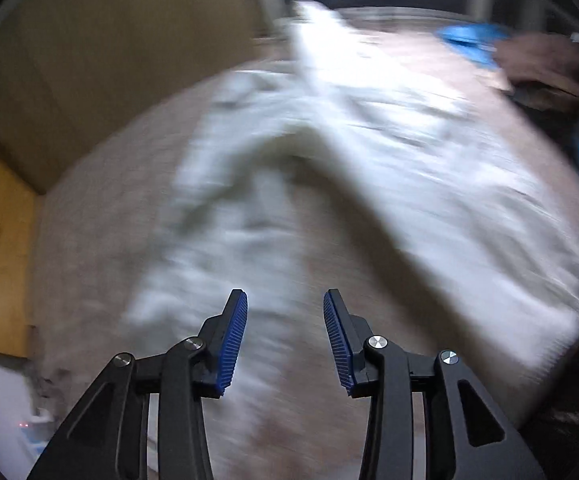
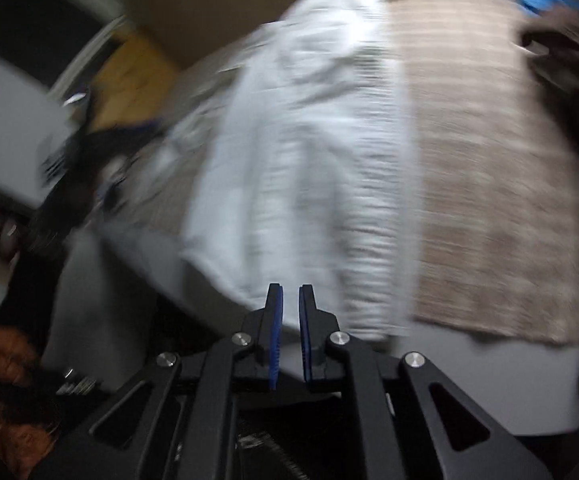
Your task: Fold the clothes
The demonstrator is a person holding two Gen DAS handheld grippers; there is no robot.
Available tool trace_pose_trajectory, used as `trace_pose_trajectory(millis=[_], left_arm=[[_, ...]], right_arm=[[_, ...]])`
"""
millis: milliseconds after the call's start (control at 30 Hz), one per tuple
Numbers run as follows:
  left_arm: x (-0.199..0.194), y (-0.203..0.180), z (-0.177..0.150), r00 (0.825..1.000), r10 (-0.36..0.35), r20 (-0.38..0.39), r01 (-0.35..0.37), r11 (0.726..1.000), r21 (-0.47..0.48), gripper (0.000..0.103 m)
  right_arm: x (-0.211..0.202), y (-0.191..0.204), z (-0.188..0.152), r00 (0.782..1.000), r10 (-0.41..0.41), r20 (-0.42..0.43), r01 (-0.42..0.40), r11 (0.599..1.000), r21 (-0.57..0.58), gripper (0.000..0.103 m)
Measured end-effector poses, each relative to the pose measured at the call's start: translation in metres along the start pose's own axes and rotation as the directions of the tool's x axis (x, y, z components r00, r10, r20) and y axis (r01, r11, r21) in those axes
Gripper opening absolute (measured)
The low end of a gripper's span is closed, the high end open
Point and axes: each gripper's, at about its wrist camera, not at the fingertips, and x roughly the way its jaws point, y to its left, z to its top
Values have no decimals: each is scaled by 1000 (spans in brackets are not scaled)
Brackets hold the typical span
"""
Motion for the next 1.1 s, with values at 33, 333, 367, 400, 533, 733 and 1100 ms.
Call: trace_pose_trajectory(millis=[33, 333, 367, 400, 533, 733, 1100], left_arm=[[0, -17, -3, 998, -61, -1, 61, 998, 8, 39], [28, -137, -19, 938, -323, -122, 343, 914, 216, 39], [34, -140, -22, 941, -309, -139, 335, 913, 235, 39], [40, -143, -26, 942, -296, -155, 328, 910, 253, 39], [40, -141, -27, 940, -294, -174, 330, 913, 239, 39], [40, -151, -27, 946, -271, -180, 313, 908, 277, 44], [41, -151, -25, 940, -287, -184, 330, 902, 278, 45]], right_arm=[[4, -4, -1, 1000, -12, -5, 12, 1000, 10, 10], [31, -15, 1, 997, -73, -35, 72, 997, -8, 26], [32, -14, 1, 995, -89, -36, 89, 996, -21, 27], [33, -11, 0, 994, -106, -35, 105, 994, -37, 27], [28, -11, 0, 990, -136, -22, 135, 990, -45, 36], [35, -5, -4, 994, -100, -41, 96, 992, -80, 23], [6, -15, -4, 994, -108, -21, 106, 993, -55, 3]])
